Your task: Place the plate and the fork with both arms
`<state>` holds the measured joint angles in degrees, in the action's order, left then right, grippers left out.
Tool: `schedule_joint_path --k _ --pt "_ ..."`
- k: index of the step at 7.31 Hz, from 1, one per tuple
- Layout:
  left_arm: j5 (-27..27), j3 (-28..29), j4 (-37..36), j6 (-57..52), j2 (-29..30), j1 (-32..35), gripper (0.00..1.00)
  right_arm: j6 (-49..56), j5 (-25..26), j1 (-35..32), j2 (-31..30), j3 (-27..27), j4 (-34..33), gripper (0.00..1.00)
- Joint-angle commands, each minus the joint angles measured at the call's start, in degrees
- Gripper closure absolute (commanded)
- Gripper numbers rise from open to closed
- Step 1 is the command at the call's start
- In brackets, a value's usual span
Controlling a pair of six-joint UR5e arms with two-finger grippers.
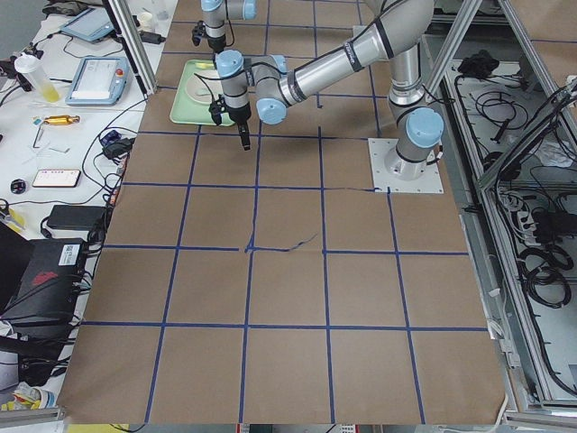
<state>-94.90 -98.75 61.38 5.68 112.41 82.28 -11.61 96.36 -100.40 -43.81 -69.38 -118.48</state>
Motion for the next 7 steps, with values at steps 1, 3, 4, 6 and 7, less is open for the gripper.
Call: schedule_joint_path --k 1,3,4,6,7 --pt "0.15 0.06 0.06 -0.68 -0.17 -1.15 0.00 5.97 1.46 0.12 -3.18 -1.89 0.45 0.00" --pt "0.50 0.49 1.88 -0.15 -1.83 -0.99 0.00 5.90 1.37 0.21 -8.02 -3.04 1.23 0.00" --pt "0.59 0.75 4.60 0.11 -3.15 -0.46 0.00 5.73 0.68 0.21 -10.83 -3.04 6.98 0.00" --pt "3.03 6.25 15.55 2.03 -6.31 -0.19 0.00 6.08 -4.83 0.91 -17.15 -3.22 20.08 0.00" --pt "3.48 10.55 22.31 4.57 -7.28 0.15 0.00 8.08 -5.91 1.35 -20.23 -3.22 25.44 0.00"
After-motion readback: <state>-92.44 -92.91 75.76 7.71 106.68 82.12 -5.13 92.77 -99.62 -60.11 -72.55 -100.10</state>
